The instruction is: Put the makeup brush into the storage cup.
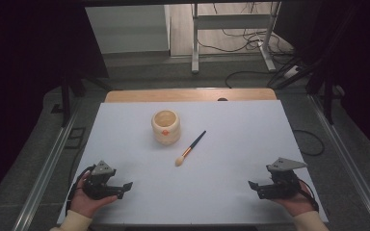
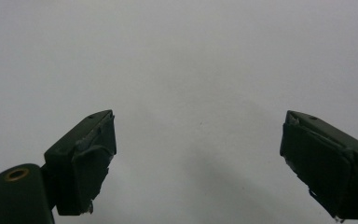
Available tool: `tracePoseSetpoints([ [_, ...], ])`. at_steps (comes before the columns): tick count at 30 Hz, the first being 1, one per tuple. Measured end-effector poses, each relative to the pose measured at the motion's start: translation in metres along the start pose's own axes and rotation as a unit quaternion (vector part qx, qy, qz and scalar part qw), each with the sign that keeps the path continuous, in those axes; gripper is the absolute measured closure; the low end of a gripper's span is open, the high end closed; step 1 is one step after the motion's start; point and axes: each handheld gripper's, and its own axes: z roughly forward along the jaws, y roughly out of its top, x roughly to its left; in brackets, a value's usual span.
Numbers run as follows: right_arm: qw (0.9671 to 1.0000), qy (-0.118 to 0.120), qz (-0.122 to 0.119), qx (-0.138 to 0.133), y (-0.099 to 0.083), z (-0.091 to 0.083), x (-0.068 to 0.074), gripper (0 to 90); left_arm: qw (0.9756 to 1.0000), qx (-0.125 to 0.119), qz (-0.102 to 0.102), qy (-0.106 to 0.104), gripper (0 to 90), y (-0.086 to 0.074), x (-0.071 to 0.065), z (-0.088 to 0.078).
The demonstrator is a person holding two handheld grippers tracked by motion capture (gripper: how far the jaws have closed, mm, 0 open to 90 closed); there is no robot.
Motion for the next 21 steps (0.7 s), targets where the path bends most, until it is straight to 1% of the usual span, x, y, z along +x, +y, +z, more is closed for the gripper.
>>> tracePoseSetpoints([
  [5,1.0,-0.001,0.004,-0.006,-0.0005,-0.0022,-0.0009,11.3,1.0,0.0,-0.001,-0.003,15.9,0.0015,-0.0004,0.0015],
  [8,1.0,-0.003,0.005,-0.002,-0.0015,-0.0023,-0.0013,11.4,1.0,0.002,0.005,-0.003,15.9,0.0026,-0.0001,0.0022],
  [13,0.9999,-0.003,0.008,-0.005,-0.0024,-0.0049,-0.0017,11.9,0.9999,-0.003,-0.003,-0.012,15.8,0.0064,-0.0009,0.0036],
  [15,0.9999,-0.004,0.01,-0.009,-0.0024,-0.0053,-0.0028,11.9,0.9999,-0.006,-0.002,-0.012,15.8,0.0082,-0.0022,0.0044],
  [16,0.9999,-0.004,0.012,-0.01,-0.0014,-0.0057,-0.004,11.9,0.9999,0.0,0.006,-0.013,15.8,0.0072,-0.0033,0.0054],
  [18,0.9998,-0.003,0.012,-0.013,-0.0003,-0.0058,-0.0039,11.9,0.9999,0.004,0.01,-0.01,15.8,0.0062,-0.0035,0.0049],
  [21,0.9999,-0.003,0.01,-0.012,-0.0005,-0.0049,-0.0033,11.9,0.9999,-0.001,0.007,-0.009,15.8,0.0068,-0.0033,0.004],
])
